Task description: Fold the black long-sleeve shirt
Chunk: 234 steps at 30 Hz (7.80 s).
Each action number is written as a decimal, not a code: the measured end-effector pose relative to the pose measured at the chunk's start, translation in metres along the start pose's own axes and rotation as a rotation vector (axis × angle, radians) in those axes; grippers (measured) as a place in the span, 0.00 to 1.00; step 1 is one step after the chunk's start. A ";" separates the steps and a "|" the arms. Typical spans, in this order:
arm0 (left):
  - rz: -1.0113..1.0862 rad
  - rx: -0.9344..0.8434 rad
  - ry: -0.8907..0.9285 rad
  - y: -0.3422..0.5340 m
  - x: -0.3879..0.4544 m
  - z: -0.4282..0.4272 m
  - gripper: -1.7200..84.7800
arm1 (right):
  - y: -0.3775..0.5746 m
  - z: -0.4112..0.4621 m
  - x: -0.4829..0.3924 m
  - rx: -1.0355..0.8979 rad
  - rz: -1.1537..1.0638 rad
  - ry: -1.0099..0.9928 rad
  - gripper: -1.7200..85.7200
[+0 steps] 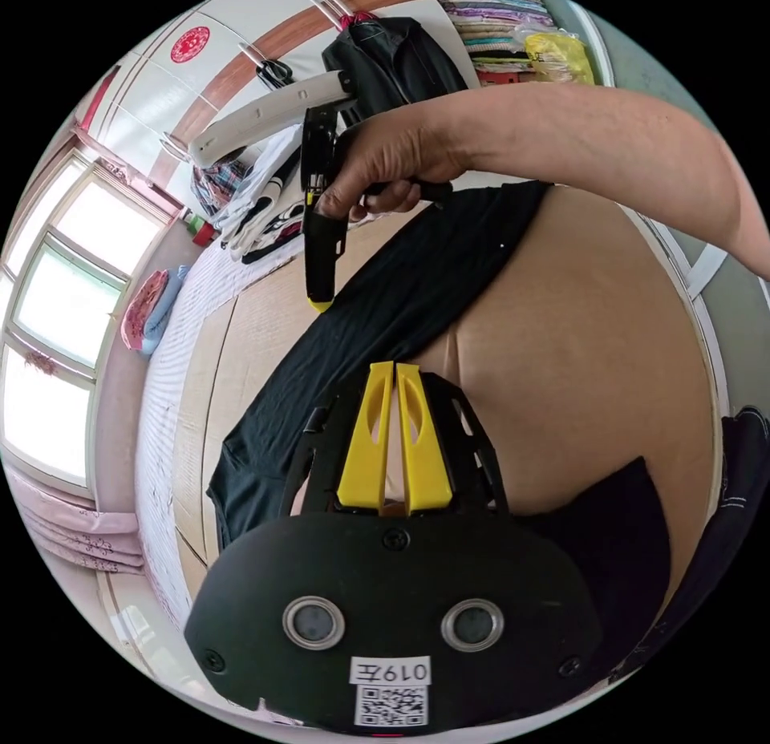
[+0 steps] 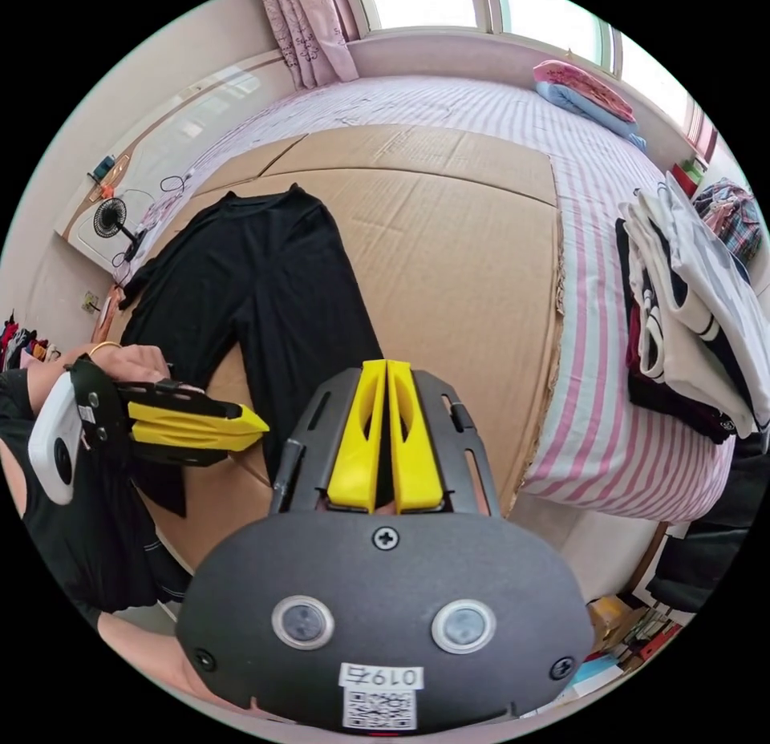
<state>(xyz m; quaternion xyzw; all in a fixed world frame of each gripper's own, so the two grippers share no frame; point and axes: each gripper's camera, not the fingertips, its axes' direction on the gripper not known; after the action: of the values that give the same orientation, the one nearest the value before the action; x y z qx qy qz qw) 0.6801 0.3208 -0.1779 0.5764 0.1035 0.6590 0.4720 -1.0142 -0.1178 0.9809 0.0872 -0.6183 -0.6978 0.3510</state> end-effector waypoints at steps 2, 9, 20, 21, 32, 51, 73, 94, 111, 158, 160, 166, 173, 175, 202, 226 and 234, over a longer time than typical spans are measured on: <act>-0.012 -0.013 0.000 -0.006 0.001 0.000 0.03 | -0.007 -0.001 0.008 0.024 0.013 0.046 0.01; -0.093 0.001 0.012 -0.020 0.002 0.001 0.03 | -0.022 0.006 0.024 0.013 0.005 0.084 0.01; -0.196 0.129 0.050 -0.003 -0.007 -0.025 0.06 | -0.070 0.003 0.020 0.042 -0.112 -0.012 0.08; -0.196 0.133 0.038 -0.002 -0.008 -0.027 0.06 | -0.074 0.006 0.019 0.036 -0.119 -0.007 0.08; -0.272 0.014 0.169 -0.011 -0.030 0.005 0.03 | -0.096 0.042 0.021 -0.016 -0.162 0.096 0.01; 0.028 0.191 0.090 -0.078 0.039 -0.036 0.07 | 0.077 -0.011 0.115 -0.073 -0.077 -0.033 0.03; 0.041 0.098 0.193 -0.189 0.060 -0.002 0.03 | 0.183 -0.007 0.154 -0.016 -0.082 -0.012 0.01; -0.007 0.192 0.315 -0.160 0.041 -0.005 0.04 | 0.376 0.015 0.232 0.271 0.208 -0.497 0.08; -0.076 0.166 0.276 -0.104 0.027 -0.020 0.05 | 0.401 0.007 0.198 0.295 0.320 -0.339 0.09; -0.738 0.117 0.277 0.431 -0.210 -0.035 0.07 | 0.068 0.117 -0.207 0.216 0.489 -0.088 0.03; -0.721 0.100 0.290 0.438 -0.213 -0.031 0.07 | 0.066 0.115 -0.211 0.225 0.499 -0.056 0.03; -0.700 0.117 0.278 0.471 -0.221 -0.043 0.07 | 0.049 0.116 -0.229 0.212 0.450 -0.023 0.02; -0.885 0.100 0.203 0.584 -0.229 -0.092 0.07 | 0.040 0.117 -0.236 0.212 0.447 -0.053 0.02; -1.067 0.080 0.173 0.639 -0.232 -0.105 0.06 | 0.038 0.117 -0.238 0.217 0.447 -0.056 0.02; -1.869 0.219 0.168 0.946 -0.222 -0.108 0.07 | 0.032 0.114 -0.237 0.226 0.448 -0.068 0.01; -1.594 0.088 0.304 0.993 -0.207 -0.136 0.04 | 0.097 0.082 -0.176 0.264 0.421 -0.299 0.07; -1.437 0.183 0.441 0.987 -0.149 -0.164 0.04 | 0.141 0.068 -0.185 0.192 0.280 -0.386 0.10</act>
<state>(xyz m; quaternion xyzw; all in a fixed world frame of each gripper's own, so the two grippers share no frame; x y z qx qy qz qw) 0.0265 -0.2485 0.3440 0.2587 0.6000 0.2782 0.7041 -0.8615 0.0495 1.0683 -0.1011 -0.7432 -0.5843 0.3098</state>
